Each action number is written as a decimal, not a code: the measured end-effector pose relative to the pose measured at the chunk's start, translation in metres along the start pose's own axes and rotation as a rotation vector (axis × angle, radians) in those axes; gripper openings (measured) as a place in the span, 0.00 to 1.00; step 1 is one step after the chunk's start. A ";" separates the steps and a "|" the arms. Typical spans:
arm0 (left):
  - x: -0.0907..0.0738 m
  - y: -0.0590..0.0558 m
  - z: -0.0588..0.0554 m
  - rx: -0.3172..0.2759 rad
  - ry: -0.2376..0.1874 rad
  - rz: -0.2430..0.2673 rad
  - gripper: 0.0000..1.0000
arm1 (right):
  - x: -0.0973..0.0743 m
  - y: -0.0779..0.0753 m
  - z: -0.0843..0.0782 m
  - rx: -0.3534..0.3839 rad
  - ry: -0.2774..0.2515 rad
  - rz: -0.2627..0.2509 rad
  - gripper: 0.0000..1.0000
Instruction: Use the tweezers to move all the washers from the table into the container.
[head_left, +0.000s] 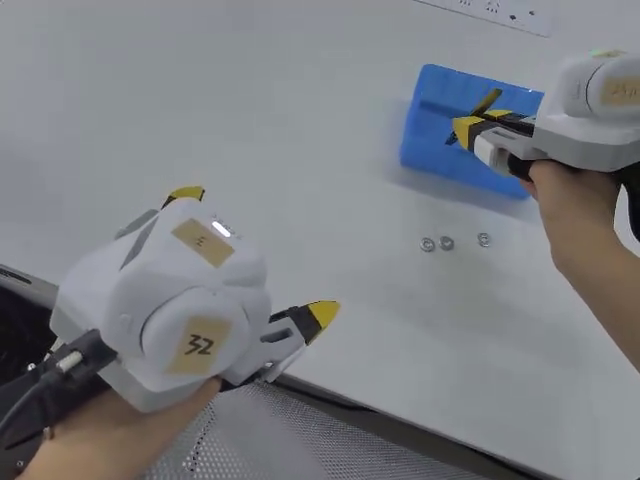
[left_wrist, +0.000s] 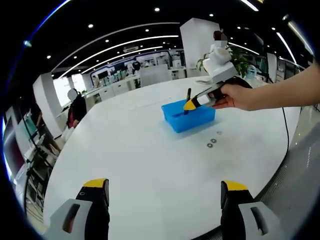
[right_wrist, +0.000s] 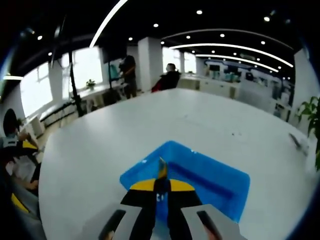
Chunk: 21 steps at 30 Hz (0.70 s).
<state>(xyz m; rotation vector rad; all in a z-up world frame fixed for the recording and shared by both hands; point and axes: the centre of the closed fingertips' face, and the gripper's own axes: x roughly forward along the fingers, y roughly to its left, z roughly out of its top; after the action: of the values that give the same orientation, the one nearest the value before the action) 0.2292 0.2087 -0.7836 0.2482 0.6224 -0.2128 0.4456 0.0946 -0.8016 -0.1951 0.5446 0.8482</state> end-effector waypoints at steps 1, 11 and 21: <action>0.000 0.000 0.000 0.001 0.001 -0.001 0.95 | 0.001 -0.001 0.000 0.007 -0.001 -0.006 0.04; 0.000 0.001 -0.001 0.002 0.006 0.007 0.94 | -0.015 0.001 0.017 0.035 -0.043 0.003 0.04; 0.000 0.000 -0.001 0.003 0.004 0.003 0.94 | -0.053 0.026 0.028 0.038 -0.090 0.050 0.04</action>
<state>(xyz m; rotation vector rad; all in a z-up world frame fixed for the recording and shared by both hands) 0.2291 0.2090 -0.7844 0.2526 0.6257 -0.2101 0.4084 0.0872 -0.7485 -0.1081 0.4827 0.8905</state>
